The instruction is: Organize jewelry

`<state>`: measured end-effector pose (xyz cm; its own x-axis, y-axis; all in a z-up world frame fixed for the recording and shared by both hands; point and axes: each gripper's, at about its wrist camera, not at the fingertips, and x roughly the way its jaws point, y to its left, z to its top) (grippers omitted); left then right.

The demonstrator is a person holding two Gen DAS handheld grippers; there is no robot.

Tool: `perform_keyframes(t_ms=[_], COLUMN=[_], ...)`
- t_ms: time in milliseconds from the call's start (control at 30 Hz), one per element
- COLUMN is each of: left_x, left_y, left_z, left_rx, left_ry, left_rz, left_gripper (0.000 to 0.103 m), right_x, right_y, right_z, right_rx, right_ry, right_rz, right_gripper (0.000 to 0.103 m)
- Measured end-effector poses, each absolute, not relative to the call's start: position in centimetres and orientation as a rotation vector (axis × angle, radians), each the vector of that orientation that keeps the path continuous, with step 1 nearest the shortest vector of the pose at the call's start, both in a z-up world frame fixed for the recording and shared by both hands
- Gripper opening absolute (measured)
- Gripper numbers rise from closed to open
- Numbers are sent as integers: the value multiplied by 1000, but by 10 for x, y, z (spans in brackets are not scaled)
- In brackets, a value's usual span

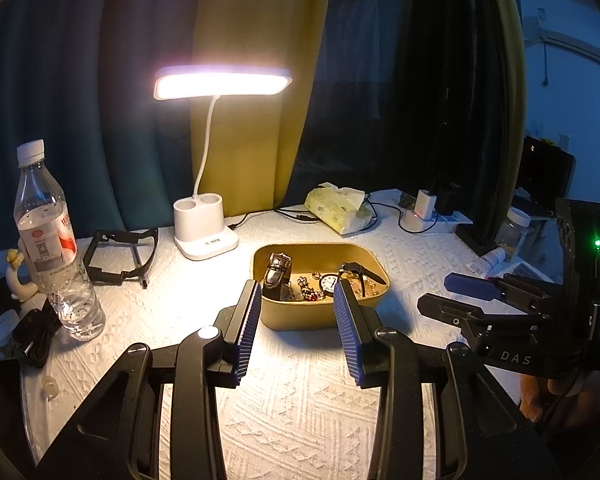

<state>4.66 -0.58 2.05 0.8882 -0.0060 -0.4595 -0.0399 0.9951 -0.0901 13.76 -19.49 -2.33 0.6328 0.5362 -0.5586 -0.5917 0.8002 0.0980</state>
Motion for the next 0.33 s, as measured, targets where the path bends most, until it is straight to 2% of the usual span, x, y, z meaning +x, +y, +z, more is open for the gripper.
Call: perform_keyframes(t_ms=[333], left_x=[56], left_y=[-6], left_z=[17], left_rx=[-77], left_ry=[488], left_rz=[10], left_gripper=[42], right_x=[149], right_y=[-196], right_z=[-28], right_rx=[-98], right_ry=[625], right_rz=[642], right_gripper=[54])
